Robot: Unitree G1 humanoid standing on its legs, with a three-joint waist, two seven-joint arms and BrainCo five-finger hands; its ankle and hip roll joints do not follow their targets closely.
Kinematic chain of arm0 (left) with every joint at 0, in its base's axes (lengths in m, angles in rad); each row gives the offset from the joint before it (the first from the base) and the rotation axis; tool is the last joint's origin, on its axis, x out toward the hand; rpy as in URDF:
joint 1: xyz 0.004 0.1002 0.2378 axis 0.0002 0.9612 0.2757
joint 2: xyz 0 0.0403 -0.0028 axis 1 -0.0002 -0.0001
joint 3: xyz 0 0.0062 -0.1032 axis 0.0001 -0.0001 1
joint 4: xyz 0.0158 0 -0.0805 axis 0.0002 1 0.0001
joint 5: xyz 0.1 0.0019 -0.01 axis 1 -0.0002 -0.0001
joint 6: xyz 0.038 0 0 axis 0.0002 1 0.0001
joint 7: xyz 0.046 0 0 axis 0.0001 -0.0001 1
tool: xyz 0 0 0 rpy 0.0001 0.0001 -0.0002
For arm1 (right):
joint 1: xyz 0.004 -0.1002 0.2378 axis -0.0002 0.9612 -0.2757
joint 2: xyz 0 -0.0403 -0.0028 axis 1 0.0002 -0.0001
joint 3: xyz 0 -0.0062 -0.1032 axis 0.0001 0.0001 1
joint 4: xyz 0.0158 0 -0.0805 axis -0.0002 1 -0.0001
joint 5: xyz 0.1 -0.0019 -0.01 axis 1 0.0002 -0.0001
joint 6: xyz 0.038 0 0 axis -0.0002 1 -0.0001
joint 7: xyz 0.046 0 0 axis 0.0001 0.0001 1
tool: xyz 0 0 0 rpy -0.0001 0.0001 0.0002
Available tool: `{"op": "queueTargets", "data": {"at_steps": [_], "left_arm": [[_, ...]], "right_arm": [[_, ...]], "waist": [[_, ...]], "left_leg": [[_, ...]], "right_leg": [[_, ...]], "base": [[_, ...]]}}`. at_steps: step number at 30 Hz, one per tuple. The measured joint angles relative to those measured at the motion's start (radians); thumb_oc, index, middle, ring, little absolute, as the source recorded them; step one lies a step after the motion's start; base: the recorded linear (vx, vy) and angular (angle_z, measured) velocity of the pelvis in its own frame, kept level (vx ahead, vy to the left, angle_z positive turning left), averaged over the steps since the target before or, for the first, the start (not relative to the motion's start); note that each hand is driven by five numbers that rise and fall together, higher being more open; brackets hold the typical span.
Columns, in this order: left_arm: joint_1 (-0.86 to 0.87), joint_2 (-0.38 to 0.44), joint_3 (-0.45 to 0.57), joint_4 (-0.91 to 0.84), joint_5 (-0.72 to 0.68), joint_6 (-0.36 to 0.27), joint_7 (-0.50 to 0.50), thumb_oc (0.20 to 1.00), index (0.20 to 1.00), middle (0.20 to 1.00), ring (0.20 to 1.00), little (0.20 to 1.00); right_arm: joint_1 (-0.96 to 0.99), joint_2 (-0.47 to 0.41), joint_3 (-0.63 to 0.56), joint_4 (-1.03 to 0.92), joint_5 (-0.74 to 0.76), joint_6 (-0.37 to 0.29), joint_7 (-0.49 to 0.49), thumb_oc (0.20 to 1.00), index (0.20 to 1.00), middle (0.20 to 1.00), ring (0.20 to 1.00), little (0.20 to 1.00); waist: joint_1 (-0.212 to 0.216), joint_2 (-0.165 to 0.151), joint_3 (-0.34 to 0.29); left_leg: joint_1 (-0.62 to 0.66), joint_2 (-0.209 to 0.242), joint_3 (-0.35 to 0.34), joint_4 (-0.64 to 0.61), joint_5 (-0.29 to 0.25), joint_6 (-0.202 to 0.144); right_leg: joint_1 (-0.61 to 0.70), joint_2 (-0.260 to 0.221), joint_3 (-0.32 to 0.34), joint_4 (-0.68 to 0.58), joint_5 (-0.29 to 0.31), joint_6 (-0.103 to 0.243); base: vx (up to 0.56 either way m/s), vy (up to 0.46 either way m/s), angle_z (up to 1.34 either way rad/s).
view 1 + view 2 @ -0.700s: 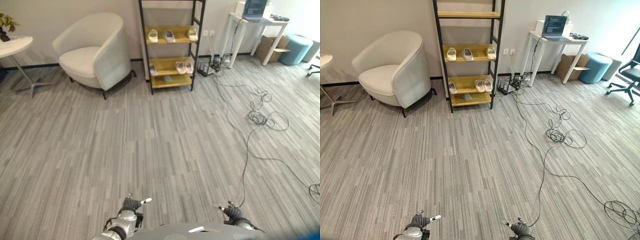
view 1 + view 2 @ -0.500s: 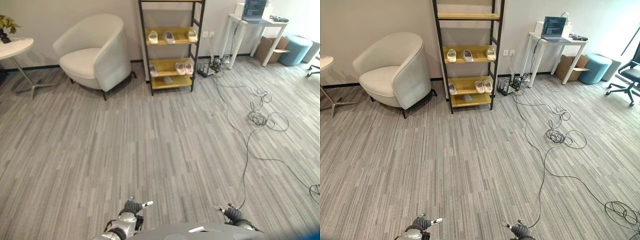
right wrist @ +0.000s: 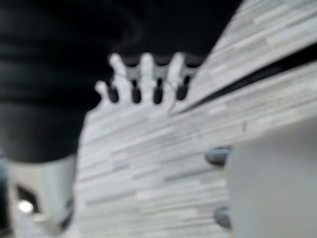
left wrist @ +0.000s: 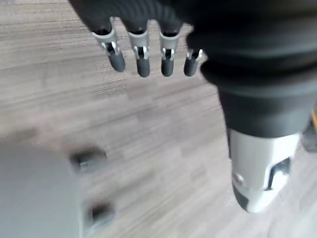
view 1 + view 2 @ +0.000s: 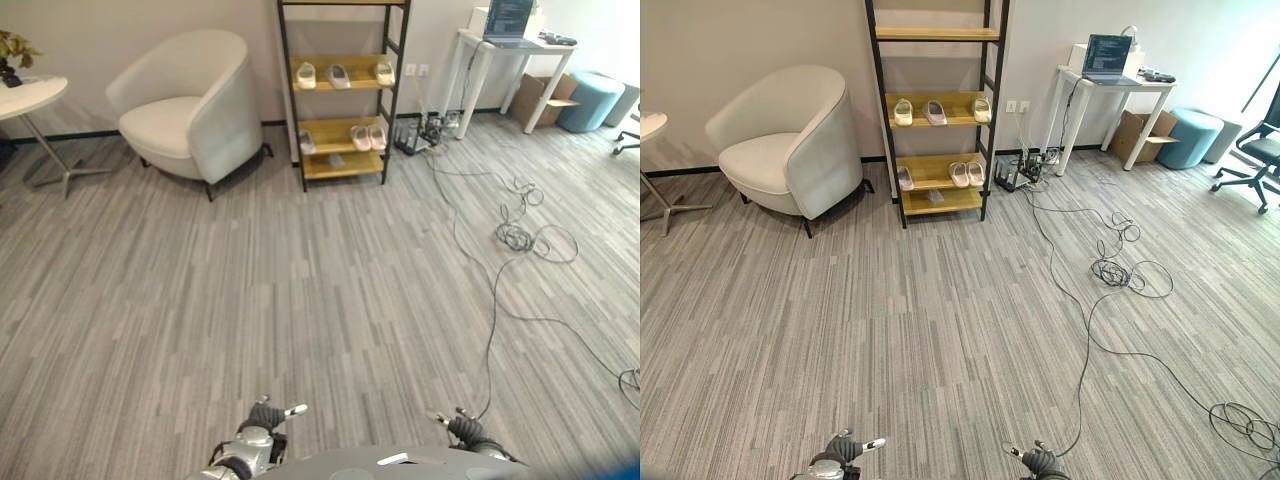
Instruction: Arrange the slippers neatly on the shoe rack.
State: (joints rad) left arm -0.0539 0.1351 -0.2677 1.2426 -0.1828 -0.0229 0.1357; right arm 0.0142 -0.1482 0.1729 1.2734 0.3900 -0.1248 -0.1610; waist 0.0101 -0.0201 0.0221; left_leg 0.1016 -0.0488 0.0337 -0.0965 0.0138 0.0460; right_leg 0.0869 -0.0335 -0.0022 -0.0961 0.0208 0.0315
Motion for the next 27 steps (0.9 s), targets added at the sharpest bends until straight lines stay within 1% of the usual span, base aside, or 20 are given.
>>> {"op": "queueTargets", "data": {"at_steps": [2, 6, 15, 21, 27], "left_arm": [[0.0, -0.002, -0.006, 0.0, 0.007, 0.0, -0.024, 1.0, 1.0, 1.0, 1.0, 1.0], [0.001, -0.007, -0.007, 0.0, 0.009, -0.001, -0.027, 1.0, 1.0, 1.0, 1.0, 1.0], [0.0, -0.007, -0.009, 0.0, 0.021, -0.001, -0.026, 1.0, 1.0, 1.0, 1.0, 1.0], [-0.008, -0.009, -0.042, 0.0, 0.056, 0.0, -0.019, 1.0, 1.0, 1.0, 1.0, 1.0], [-0.013, -0.01, -0.042, 0.002, 0.058, 0.016, 0.004, 1.0, 1.0, 1.0, 1.0, 1.0]], "right_arm": [[0.031, -0.022, 0.001, 0.015, 0.0, 0.001, 0.0, 1.0, 1.0, 1.0, 1.0, 1.0], [0.042, -0.017, 0.021, 0.023, 0.001, 0.01, 0.0, 1.0, 1.0, 1.0, 1.0, 1.0], [0.036, -0.017, 0.023, 0.023, 0.01, 0.009, 0.001, 1.0, 1.0, 1.0, 1.0, 1.0], [0.034, -0.018, 0.024, 0.023, 0.01, 0.009, -0.003, 1.0, 1.0, 1.0, 1.0, 1.0], [0.025, -0.018, 0.031, 0.022, 0.009, 0.008, -0.044, 1.0, 1.0, 1.0, 1.0, 1.0]], "waist": [[-0.002, 0.001, -0.001], [-0.01, -0.003, -0.003], [-0.014, 0.0, -0.002], [-0.016, 0.007, 0.004], [-0.017, 0.008, 0.007]], "left_leg": [[0.0, 0.003, 0.007, 0.0, -0.002, -0.001], [0.002, 0.008, 0.012, 0.0, -0.001, 0.0], [0.003, 0.01, 0.014, 0.0, -0.004, -0.004], [0.003, 0.011, 0.014, 0.0, -0.005, -0.005], [0.003, 0.012, 0.014, 0.0, -0.005, -0.007]], "right_leg": [[-0.002, 0.004, 0.008, 0.0, 0.001, 0.001], [-0.003, 0.009, 0.014, 0.0, 0.008, -0.009], [-0.003, 0.012, 0.017, 0.0, 0.008, -0.011], [-0.003, 0.012, 0.017, 0.0, 0.007, -0.012], [-0.003, 0.014, 0.017, 0.0, 0.007, -0.013]], "base": [[0.0, -0.053, -0.11], [0.0, -0.024, -0.06], [0.0, 0.0, 0.0], [0.0, 0.0, 0.0], [0.0, -0.007, 0.0]]}}
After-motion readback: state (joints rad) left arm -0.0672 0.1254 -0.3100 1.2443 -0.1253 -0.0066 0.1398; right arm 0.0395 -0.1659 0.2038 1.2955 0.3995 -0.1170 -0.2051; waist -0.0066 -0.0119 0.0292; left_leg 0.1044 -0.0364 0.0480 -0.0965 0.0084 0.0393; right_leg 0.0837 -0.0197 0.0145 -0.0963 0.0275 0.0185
